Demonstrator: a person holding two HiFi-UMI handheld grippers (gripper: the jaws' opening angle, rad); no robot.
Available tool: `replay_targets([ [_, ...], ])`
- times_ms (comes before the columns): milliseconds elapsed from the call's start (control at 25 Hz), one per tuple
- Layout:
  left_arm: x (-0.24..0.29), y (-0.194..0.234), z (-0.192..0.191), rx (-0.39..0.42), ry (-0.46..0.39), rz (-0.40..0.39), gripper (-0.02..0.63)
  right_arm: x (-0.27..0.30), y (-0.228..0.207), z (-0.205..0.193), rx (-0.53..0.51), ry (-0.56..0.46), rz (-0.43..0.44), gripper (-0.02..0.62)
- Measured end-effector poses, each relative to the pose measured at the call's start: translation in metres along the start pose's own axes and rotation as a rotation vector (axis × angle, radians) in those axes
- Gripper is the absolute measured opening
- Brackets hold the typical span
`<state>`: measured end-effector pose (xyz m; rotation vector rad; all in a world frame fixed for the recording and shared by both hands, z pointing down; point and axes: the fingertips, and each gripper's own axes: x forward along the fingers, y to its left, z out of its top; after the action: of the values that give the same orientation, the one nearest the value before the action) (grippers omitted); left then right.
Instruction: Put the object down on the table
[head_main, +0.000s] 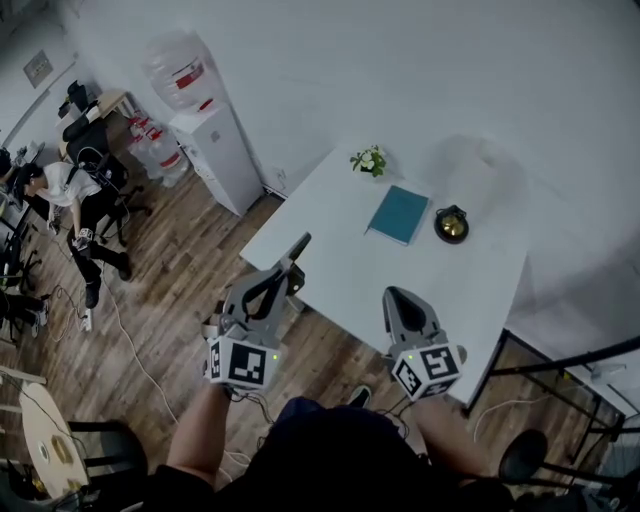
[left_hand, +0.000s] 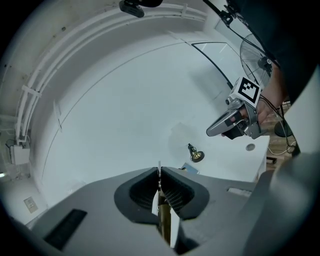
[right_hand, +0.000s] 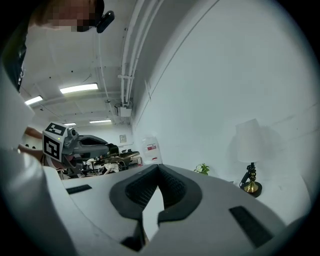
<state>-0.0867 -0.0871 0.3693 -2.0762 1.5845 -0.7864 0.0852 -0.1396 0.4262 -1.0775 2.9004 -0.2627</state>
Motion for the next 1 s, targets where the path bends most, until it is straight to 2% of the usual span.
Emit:
replay_targets([
  [240,0.029,-0.002,-0.005,-0.001,0.007,-0.012,0.021,0.015,-0.024,-0.003,0.016,0.02,-0.014,0.005],
  [440,0.053,0.005,-0.022,-0.026,0.003,-0.054,0.021,0.024,-0.034,-0.003,-0.006,0.029,-0.051,0.005],
  [680,0.114,0.01,-0.055,-0.022,-0.032,-0.156,0.021,0.048,-0.066,-0.009,-0.008,0.055,-0.185,0.005],
  [1000,0.202,0.041,-0.112,-0.051,-0.06,-0.311,0.021,0.107,-0.08,0.001,-0.03,0.08,-0.332,0.005],
])
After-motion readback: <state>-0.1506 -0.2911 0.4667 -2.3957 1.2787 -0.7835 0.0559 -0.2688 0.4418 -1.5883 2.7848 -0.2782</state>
